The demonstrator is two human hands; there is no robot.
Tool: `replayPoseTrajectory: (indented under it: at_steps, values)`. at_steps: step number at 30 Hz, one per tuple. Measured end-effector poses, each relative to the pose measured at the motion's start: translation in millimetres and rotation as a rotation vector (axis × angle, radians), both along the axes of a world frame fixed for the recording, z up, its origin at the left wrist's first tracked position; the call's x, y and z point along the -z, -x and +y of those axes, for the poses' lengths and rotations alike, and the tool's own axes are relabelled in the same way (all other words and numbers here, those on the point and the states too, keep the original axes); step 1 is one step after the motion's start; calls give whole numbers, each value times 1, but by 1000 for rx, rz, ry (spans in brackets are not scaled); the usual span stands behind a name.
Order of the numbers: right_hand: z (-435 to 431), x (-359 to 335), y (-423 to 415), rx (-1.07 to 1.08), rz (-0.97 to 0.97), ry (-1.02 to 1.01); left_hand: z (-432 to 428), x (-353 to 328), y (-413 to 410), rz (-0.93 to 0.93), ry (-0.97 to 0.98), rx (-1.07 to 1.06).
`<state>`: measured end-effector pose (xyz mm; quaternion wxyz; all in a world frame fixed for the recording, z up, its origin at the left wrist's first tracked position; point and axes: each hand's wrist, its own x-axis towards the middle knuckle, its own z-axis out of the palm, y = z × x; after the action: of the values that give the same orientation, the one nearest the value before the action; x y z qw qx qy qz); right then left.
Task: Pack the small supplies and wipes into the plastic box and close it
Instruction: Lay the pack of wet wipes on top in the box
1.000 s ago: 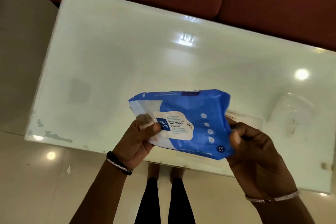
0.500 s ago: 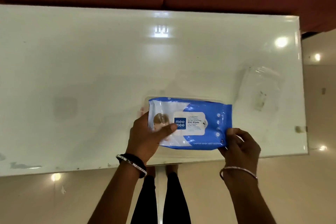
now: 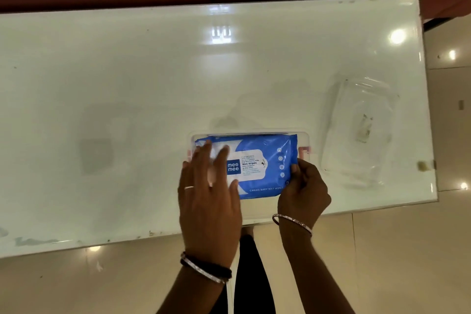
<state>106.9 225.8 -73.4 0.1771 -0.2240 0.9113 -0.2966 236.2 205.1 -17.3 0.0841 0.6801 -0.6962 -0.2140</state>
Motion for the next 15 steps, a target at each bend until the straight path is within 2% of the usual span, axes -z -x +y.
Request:
replayPoseTrajectory:
  at_steps: [2, 5, 7, 15]
  values:
    - [-1, 1, -3, 4, 15, -2, 12, 7, 11, 17, -7, 126]
    - [1, 6, -5, -39, 45, -35, 22, 30, 22, 13, -316, 282]
    - [2, 7, -2, -81, 56, -61, 23, 48, 21, -59, -419, 330]
    - [17, -10, -1, -351, 240, -34, 16, 69, 25, -81, -483, 391]
